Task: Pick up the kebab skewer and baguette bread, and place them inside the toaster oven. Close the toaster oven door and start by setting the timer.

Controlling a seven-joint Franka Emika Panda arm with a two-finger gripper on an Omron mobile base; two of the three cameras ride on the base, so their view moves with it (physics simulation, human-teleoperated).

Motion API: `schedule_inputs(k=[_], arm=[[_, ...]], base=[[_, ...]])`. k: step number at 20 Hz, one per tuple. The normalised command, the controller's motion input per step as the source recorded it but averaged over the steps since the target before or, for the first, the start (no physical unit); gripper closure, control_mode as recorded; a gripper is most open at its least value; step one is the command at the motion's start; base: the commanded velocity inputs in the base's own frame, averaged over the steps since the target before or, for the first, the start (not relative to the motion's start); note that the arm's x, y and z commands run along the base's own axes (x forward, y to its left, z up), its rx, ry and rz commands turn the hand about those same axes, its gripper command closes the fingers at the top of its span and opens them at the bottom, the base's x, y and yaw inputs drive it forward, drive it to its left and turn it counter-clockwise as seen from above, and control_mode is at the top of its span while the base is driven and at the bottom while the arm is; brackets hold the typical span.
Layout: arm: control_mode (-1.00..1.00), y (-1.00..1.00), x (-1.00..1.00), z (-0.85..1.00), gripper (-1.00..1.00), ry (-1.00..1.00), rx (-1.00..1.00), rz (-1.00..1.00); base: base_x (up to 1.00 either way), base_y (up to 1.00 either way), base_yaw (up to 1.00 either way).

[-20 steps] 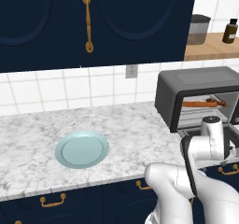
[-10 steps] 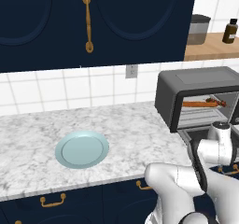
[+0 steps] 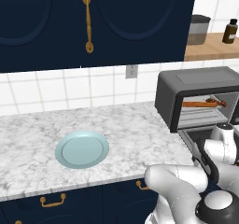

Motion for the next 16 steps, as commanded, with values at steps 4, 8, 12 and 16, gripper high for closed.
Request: schedule_inputs(k=[4, 8, 12, 16], arm=[[-1.00, -0.29, 0.47, -0.12, -1.00, 0.00, 0.08, 0.00], [-1.00, -0.09, 0.21, 0.06, -1.00, -0.05, 0.08, 0.00], [-1.00, 0.00, 0.40, 0.23, -1.00, -0.14, 0.04, -0.03], [-1.00, 0.00, 0.74, 0.45, -1.00, -0.17, 0.02, -0.05]], base=[[0.00, 0.00, 0.00], [0.00, 0.00, 0.00], [0.00, 0.00, 0.00], [0.00, 0.00, 0.00]])
